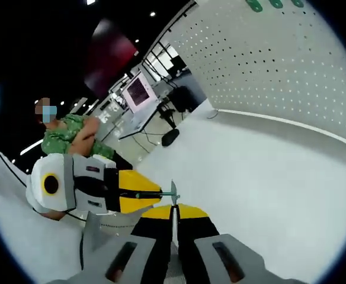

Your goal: Insert the hook assembly into the mounting plate slot until the hook locks in place.

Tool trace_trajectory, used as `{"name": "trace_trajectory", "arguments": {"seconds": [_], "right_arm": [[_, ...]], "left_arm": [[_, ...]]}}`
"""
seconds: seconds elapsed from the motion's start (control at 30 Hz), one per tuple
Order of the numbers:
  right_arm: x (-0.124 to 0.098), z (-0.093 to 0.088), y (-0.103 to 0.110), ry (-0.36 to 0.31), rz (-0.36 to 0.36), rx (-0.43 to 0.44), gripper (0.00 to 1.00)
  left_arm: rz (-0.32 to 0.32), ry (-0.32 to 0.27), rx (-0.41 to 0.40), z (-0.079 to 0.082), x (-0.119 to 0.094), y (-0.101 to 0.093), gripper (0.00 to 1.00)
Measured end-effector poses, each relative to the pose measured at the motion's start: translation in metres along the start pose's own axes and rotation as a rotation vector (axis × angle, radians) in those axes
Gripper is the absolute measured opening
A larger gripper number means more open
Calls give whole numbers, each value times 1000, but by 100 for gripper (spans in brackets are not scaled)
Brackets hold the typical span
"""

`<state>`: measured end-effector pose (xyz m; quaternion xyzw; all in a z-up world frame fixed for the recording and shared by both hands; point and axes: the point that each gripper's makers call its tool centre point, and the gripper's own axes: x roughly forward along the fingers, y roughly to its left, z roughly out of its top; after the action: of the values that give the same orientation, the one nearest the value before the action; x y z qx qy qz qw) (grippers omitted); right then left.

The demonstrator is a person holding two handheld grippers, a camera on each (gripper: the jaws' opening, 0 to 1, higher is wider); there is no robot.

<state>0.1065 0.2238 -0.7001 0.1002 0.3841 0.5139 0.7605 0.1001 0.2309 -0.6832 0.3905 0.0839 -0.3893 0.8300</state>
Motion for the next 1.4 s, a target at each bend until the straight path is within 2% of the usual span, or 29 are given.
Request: {"name": "trace_trajectory", "arguments": {"seconds": [0.07, 0.17, 0.53, 0.63, 0.83, 1.03, 1.1, 1.27, 1.4], "right_arm": [[-1, 2, 1, -6, 3, -4, 0], [-1, 7, 4, -30, 8, -9, 0], [-2, 4, 7, 9, -36, -104, 1], [-2, 2, 6, 21, -45, -97, 1], [-3, 2, 10, 29, -54, -135, 1], [-8, 7, 11, -5, -37, -119, 1], [-10, 10, 13, -31, -36, -154, 1], [-13, 9, 9, -42, -61, -181, 7], [-18, 10, 6, -66, -74, -174, 8]], "left_arm": [[-3, -13, -35, 0, -2, 1, 3], [4, -9, -45, -2, -2, 2, 4], [-13, -1, -100, -6, 0, -3, 4], [-27, 11, -121, -9, 3, -6, 4], [-26, 25, -140, -12, 5, -7, 4], [-18, -2, -223, -10, 4, -3, 3], [-11, -17, -239, -9, 4, 0, 3], [4, -39, -304, -6, 3, 6, 3], [14, -54, -363, -4, 1, 10, 3]]}}
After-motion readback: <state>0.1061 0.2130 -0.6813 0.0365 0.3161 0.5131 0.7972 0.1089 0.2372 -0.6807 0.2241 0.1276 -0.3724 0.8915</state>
